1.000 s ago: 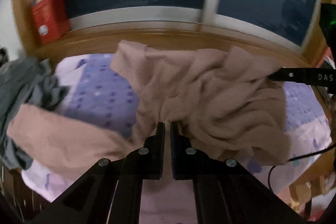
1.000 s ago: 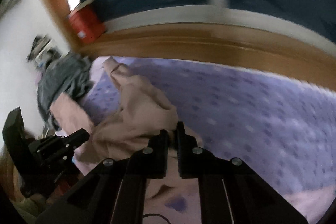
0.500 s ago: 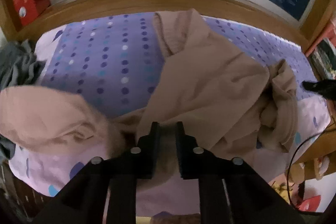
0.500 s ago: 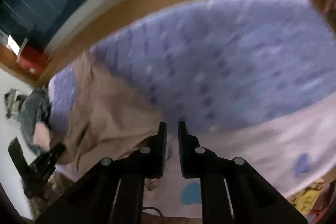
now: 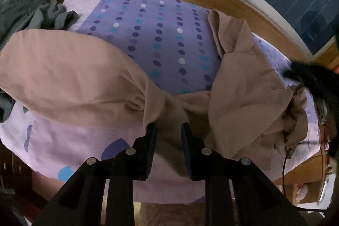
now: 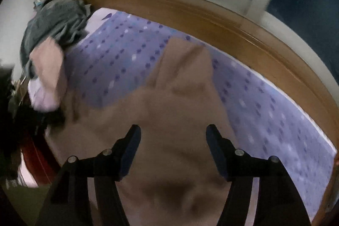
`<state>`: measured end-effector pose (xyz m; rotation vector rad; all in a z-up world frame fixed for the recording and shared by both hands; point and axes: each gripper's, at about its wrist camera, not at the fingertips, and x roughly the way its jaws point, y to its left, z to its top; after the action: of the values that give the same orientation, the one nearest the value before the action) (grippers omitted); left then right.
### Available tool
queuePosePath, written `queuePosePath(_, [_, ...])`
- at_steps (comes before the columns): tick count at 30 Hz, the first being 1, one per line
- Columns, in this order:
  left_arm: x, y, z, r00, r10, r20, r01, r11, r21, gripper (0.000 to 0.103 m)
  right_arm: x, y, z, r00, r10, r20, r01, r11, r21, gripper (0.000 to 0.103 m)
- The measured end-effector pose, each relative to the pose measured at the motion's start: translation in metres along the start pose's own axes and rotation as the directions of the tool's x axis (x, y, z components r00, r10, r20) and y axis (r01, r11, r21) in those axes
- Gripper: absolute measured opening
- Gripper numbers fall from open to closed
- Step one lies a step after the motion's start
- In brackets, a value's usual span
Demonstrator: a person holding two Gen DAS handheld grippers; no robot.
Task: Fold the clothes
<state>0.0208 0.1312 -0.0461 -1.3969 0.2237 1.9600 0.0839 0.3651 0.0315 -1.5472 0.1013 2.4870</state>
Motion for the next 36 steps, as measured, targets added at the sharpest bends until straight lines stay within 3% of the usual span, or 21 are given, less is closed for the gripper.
queuePosePath(2, [0.005,-0.004,0.000,1.000,0.009,-0.014,-0.009,1.000,0.016,0.024,0.022,0.001,0.023,0.999,-0.013,-0.035,0.013,1.000,-0.001,0.065])
queuePosePath(5, [0.014,-0.012,-0.002,0.998,-0.001,-0.060,0.004,0.998,0.059,0.024,0.064,0.002,0.052,0.987,-0.129,-0.098,0.127,0.992,-0.021,0.065])
queuePosePath(9, [0.014,-0.019,-0.014,0.997,-0.028,-0.075,0.034,0.996,0.087,0.024,0.098,-0.008,0.068,0.966,-0.210,-0.153,0.211,0.977,-0.009,0.065])
queuePosePath(15, [0.026,-0.004,-0.004,0.994,-0.063,-0.089,0.058,0.997,-0.052,0.024,0.122,-0.024,0.061,0.966,-0.158,-0.203,0.178,0.981,0.084,0.064])
queuePosePath(16, [0.028,-0.004,-0.001,0.994,-0.070,-0.079,0.064,0.996,-0.068,0.024,0.121,-0.026,0.059,0.969,-0.145,-0.198,0.168,0.981,0.102,0.060])
queuePosePath(17, [0.029,-0.004,0.002,0.995,-0.075,-0.068,0.069,0.994,-0.083,0.024,0.119,-0.027,0.058,0.976,-0.106,-0.190,0.130,0.984,0.122,0.046])
queuePosePath(18, [0.029,-0.006,0.004,0.996,-0.069,-0.058,0.064,0.995,-0.083,0.023,0.114,-0.028,0.056,0.979,-0.098,-0.179,0.122,0.984,0.129,0.039])
queuePosePath(19, [0.029,-0.008,0.006,0.997,-0.063,-0.049,0.059,0.995,-0.083,0.020,0.110,-0.029,0.054,0.981,-0.093,-0.169,0.117,0.984,0.134,0.018])
queuePosePath(20, [0.029,-0.010,0.008,0.998,-0.057,-0.039,0.053,0.995,-0.083,0.008,0.105,-0.030,0.052,0.983,-0.089,-0.159,0.111,0.984,0.139,0.009])
queuePosePath(24, [0.018,-0.018,0.013,0.999,-0.039,0.017,0.040,0.997,-0.068,0.004,0.058,-0.053,0.038,0.999,-0.011,-0.038,0.020,0.971,0.239,0.008])
queuePosePath(27, [-0.007,-0.036,0.016,0.996,-0.039,0.081,0.042,0.999,-0.031,0.004,0.004,-0.081,0.023,0.996,0.011,0.092,-0.038,0.956,0.292,0.008])
queuePosePath(31, [-0.036,-0.068,0.022,0.985,-0.114,0.131,0.107,0.992,0.060,0.004,-0.060,-0.140,-0.005,0.977,-0.058,0.204,-0.024,0.924,0.381,0.008])
queuePosePath(36, [-0.043,-0.124,0.017,0.970,-0.220,0.099,0.204,0.966,0.157,0.004,-0.117,-0.216,-0.067,0.947,-0.210,0.242,0.053,0.847,0.529,0.008])
